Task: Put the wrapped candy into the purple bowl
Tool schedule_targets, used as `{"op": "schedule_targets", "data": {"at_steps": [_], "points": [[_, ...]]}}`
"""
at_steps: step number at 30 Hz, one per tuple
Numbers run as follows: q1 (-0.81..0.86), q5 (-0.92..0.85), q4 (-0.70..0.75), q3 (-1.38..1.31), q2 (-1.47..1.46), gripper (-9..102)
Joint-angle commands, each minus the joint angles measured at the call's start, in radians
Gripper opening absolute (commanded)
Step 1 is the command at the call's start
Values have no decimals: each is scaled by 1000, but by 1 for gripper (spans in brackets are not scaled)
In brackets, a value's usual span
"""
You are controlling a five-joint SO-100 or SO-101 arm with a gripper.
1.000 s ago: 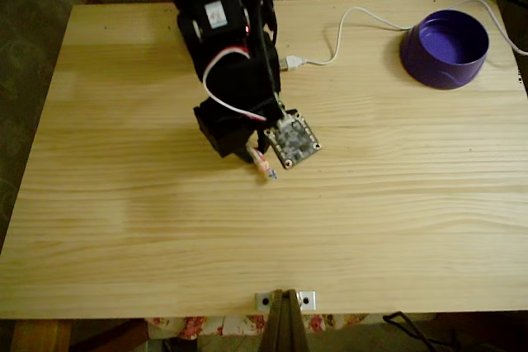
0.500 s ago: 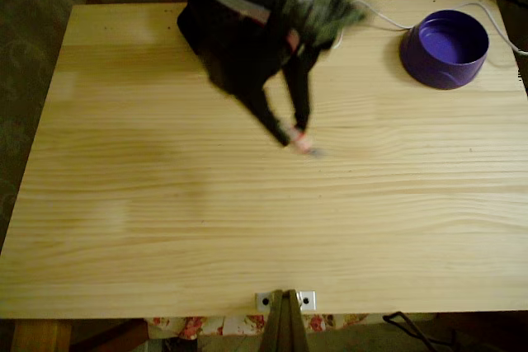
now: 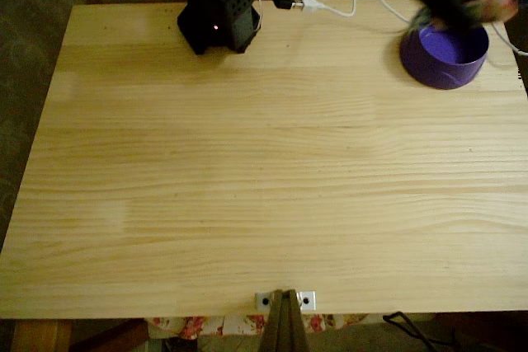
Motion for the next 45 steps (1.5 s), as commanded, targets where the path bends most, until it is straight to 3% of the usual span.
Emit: {"op": "schedule_targets", "data": {"at_steps": [1, 9, 32, 45], "points": [[-117, 6, -20, -130, -54, 0], [-270, 11, -15, -195, -238, 0], [-482, 0, 133, -492, -718, 0], [-480, 5, 138, -494, -735, 15]]}}
